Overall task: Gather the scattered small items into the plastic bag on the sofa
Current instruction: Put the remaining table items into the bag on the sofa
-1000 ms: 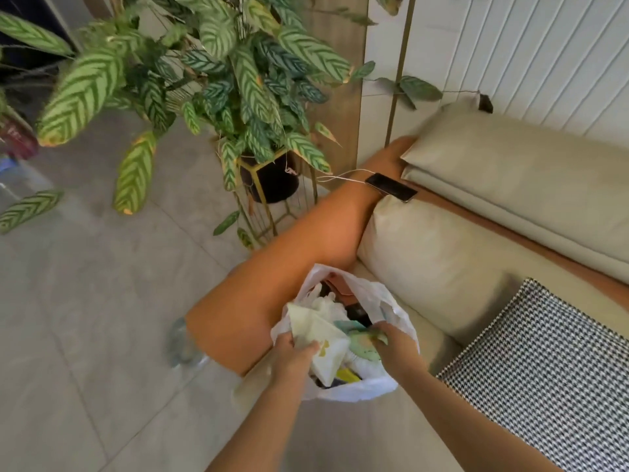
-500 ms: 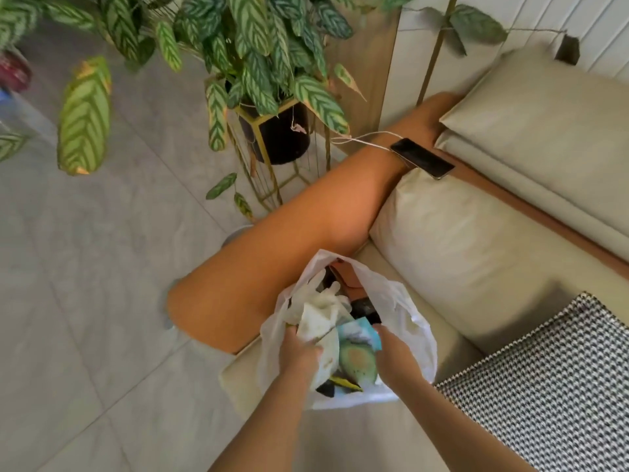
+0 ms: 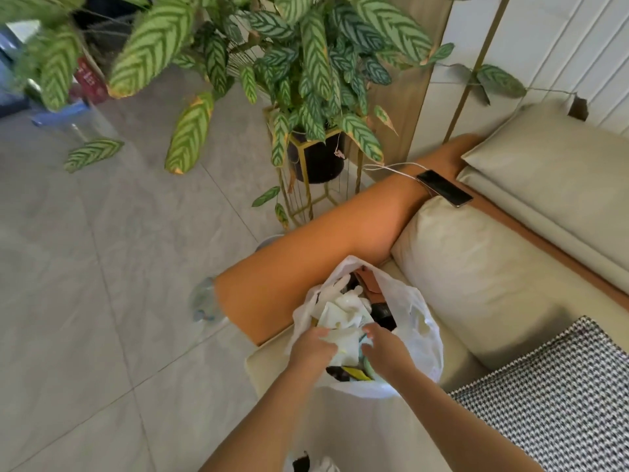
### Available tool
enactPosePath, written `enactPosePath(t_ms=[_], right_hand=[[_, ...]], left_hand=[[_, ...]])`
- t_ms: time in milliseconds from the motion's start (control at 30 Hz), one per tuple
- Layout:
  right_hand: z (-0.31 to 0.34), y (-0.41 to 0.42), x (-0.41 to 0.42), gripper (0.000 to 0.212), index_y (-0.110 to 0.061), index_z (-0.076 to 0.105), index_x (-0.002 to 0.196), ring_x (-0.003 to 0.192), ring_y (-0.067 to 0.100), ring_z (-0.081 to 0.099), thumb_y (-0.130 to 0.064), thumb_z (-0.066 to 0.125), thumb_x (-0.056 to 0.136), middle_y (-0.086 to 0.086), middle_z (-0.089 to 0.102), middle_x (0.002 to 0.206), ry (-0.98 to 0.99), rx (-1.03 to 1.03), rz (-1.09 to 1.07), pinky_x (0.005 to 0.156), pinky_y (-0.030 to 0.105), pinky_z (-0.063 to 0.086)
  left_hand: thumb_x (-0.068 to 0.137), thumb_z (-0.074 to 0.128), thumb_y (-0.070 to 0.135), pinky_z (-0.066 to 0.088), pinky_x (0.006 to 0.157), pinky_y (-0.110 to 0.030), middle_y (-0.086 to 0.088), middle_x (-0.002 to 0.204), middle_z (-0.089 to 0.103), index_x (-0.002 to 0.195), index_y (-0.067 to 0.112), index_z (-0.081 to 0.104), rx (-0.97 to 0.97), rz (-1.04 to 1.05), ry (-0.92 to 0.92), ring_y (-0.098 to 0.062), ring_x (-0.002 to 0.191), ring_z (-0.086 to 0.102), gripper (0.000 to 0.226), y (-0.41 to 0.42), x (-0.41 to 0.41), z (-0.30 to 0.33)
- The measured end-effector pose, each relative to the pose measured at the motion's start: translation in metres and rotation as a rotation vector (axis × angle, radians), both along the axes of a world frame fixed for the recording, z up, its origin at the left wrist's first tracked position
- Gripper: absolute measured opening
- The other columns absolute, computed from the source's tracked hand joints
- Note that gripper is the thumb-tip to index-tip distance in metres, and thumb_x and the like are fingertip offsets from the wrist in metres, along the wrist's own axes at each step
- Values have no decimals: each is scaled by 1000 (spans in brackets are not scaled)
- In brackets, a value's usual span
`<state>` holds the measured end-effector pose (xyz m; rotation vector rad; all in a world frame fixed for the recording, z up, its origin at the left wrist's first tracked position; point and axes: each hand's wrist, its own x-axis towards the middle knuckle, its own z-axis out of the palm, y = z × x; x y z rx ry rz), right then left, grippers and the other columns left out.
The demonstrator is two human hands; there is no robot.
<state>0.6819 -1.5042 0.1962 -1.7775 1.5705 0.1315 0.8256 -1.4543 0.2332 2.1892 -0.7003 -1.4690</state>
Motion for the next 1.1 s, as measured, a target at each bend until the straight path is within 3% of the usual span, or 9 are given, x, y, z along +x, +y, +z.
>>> enactPosePath(t_ms=[267,333,433,533,600,733,867,1100], right_hand=[[41,84,31,30,-21,56,122,112,20,56,-24,46,93,2,61,123,-7,-88,206,95,27,43],[49,117,44,25,-17,59,114,108,22,58,-22,45,93,6,63,115,-35,-111,279,89,27,44],[60,174,66,12,-18,56,91,102,22,59,-17,44,93,7,62,99,-37,-127,414,82,29,41],[67,227,91,16,-20,57,86,96,22,61,-10,45,91,11,67,99,-93,-157,512,74,23,36],[69,260,108,21,-22,56,77,90,19,61,-8,46,89,14,67,98,-145,-148,554,79,27,41],[69,322,141,21,-10,66,99,98,22,64,-18,47,93,10,69,104,-196,-154,677,87,30,46],[69,381,165,21,-15,64,101,99,23,64,-22,47,91,5,69,103,-182,-150,893,82,28,45],[80,454,165,29,-23,59,117,110,21,60,-32,47,92,1,65,118,-152,-159,1283,91,27,47]], left_hand=[[90,54,21,47,87,-25,4,103,64,110,21,64,-140,-141,-109,-17,100,61,22,118,26,27],[91,52,24,45,86,-22,3,109,65,110,20,67,-136,-166,-179,-17,104,61,24,162,37,30],[89,56,28,53,86,-30,-6,108,69,102,15,69,-94,-88,-196,-23,100,65,22,230,57,32],[87,60,33,53,78,-27,-3,97,71,88,22,68,-74,-20,-225,-18,88,68,13,297,79,33],[87,63,32,52,83,-26,-3,101,71,93,22,70,-74,32,-272,-16,93,66,14,336,93,34],[84,63,40,48,86,-22,3,102,71,94,20,70,-44,192,-343,-14,99,65,23,408,108,42],[83,61,43,49,87,-25,0,105,69,92,21,68,-39,347,-338,-18,103,64,25,472,109,45],[83,56,50,45,83,-25,5,110,65,98,28,65,67,657,-399,-17,103,60,27,576,61,46]])
